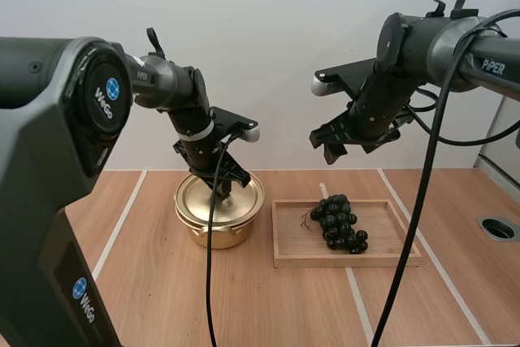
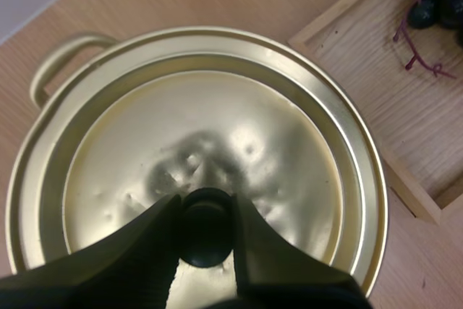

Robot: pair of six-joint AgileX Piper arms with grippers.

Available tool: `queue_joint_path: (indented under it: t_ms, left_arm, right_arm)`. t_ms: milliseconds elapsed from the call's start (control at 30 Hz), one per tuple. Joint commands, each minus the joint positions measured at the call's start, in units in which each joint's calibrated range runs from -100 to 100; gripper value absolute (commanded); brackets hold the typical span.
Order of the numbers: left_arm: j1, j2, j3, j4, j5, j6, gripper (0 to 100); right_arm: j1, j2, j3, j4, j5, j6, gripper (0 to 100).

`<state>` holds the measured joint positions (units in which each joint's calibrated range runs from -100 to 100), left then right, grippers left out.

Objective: Open the pot, put the grape inside, and close it

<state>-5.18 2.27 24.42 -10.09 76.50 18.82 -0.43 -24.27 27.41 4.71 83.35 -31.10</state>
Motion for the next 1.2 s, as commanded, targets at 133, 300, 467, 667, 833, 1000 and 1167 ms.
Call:
queue_joint_path:
  t_ms: [133,300,467,667,833,1000,1167]
  left_arm:
    - [-0.28,-7.70,-5.87,-0.38,2.90,-0.43,0]
    - [-0.28,-13.55,-8.84,-0.38,3.06,-0.80,0]
    - [-0.28,-18.86,-11.74,-0.38,3.06,-1.57,0]
    - [-0.28,-24.56,-14.19,-0.38,3.06,-1.57,0]
    - [-0.28,-28.00,-16.17,-0.84,3.06,-1.57,0]
    - [-0.28,-30.64,-16.56,-2.27,3.06,-1.57,0]
    - [-0.28,-31.84,-16.56,-2.82,3.06,-1.57,0]
  right_arm:
    - [0.08,0.78,7.86,-1.42,1.43,-0.18,100]
    - [0.08,2.45,10.47,-2.91,0.93,1.46,100]
    - [0.08,3.49,10.46,-4.34,0.54,2.48,100]
    - [0.08,6.76,10.60,-3.98,-2.19,2.48,100]
    - [0.08,11.01,10.60,-4.11,-4.83,2.39,100]
    - [0.08,15.89,10.60,-4.18,-6.76,2.29,100]
    - [0.08,19.92,10.60,-4.18,-7.75,1.92,100]
